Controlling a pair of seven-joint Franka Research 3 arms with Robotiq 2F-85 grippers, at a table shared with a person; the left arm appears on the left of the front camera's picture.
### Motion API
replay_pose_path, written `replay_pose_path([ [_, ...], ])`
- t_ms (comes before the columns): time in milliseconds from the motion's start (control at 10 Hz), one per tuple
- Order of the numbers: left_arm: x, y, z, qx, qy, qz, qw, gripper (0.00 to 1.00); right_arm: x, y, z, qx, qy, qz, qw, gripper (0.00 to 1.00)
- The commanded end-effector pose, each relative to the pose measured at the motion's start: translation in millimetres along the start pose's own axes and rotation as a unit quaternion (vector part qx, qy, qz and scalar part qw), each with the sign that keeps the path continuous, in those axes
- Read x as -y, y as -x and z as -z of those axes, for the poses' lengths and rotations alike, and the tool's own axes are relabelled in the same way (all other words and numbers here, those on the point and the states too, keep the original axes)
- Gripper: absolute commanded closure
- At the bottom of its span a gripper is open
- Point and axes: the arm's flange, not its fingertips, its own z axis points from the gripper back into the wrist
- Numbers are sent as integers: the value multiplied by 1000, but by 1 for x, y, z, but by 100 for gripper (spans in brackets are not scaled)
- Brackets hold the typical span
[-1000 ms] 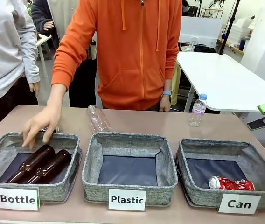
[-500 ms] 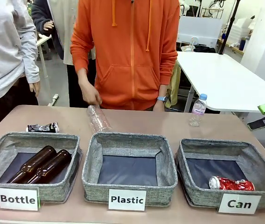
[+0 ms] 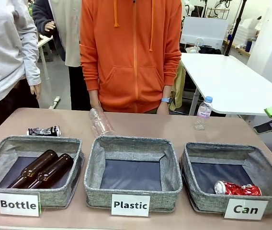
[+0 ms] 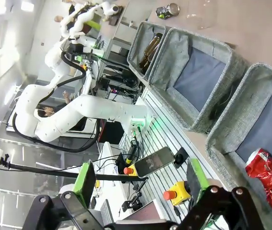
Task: Sort the can waste into the basket.
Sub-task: Pick up the can waste from the table and place it in the right Fabric basket.
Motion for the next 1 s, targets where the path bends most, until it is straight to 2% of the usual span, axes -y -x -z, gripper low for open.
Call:
replay_pose_path([
  [0,-3,10,-12,18,1,-5,1000,0,1,2,-3,-7,0,-10,1000,0],
  [900,-5,8,-11,21,6,-5,1000,0,1,2,-3,-7,0,-10,1000,0],
])
